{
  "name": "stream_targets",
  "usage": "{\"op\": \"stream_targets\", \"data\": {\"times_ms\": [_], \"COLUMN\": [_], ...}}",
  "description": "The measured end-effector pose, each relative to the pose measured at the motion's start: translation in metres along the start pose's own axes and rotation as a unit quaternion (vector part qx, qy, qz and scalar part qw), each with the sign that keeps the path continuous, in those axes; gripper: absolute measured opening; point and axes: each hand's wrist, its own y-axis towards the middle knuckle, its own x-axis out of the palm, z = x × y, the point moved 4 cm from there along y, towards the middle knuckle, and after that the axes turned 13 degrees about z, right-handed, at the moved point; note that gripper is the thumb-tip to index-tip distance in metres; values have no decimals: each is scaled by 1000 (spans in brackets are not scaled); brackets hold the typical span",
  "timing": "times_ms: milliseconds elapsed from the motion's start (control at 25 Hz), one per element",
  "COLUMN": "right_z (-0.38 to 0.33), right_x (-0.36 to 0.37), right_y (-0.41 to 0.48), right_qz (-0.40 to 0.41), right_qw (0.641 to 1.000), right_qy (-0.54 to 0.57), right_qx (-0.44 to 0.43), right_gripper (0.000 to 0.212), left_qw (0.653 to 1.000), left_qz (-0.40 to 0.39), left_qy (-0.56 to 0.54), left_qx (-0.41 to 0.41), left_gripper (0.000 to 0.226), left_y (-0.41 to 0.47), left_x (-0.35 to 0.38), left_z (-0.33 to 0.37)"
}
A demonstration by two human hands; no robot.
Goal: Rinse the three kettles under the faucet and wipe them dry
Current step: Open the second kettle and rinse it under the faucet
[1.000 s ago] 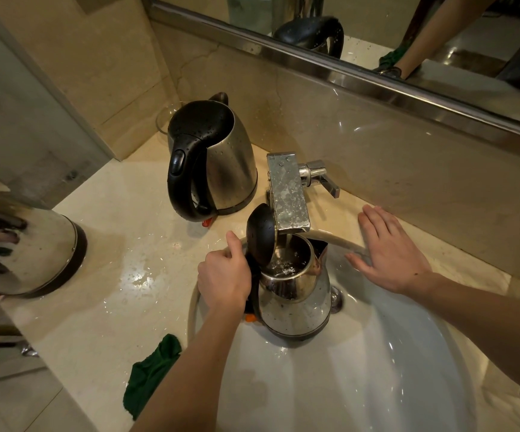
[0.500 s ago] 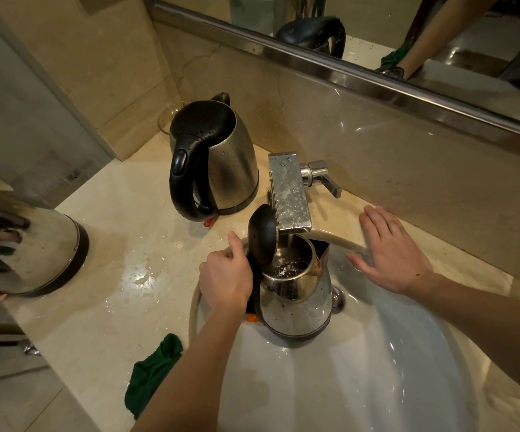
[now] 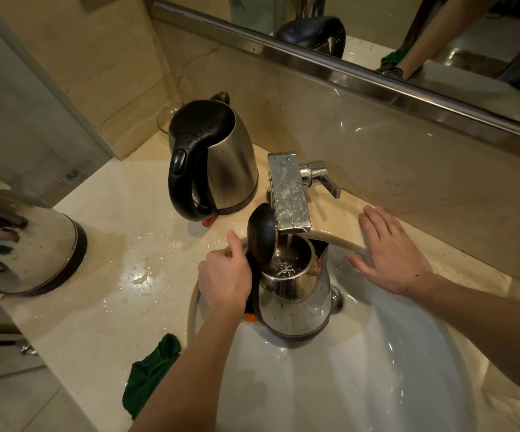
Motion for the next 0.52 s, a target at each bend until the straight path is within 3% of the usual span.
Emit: {"op": "stream_targets", "data": {"times_ms": [520], "right_z": [-1], "right_x": [0], "right_y": [0], "right_qz": [1], "right_qw": [1000], "right_qy": [1], "right_qx": [0], "right_gripper": [95], "left_qw": [1000], "left_qz": [-1], "left_qy": [-3], "left_qx": [-4], "left_gripper": [68], "left_y": [0], "left_x": [0], "left_z": [1]}}
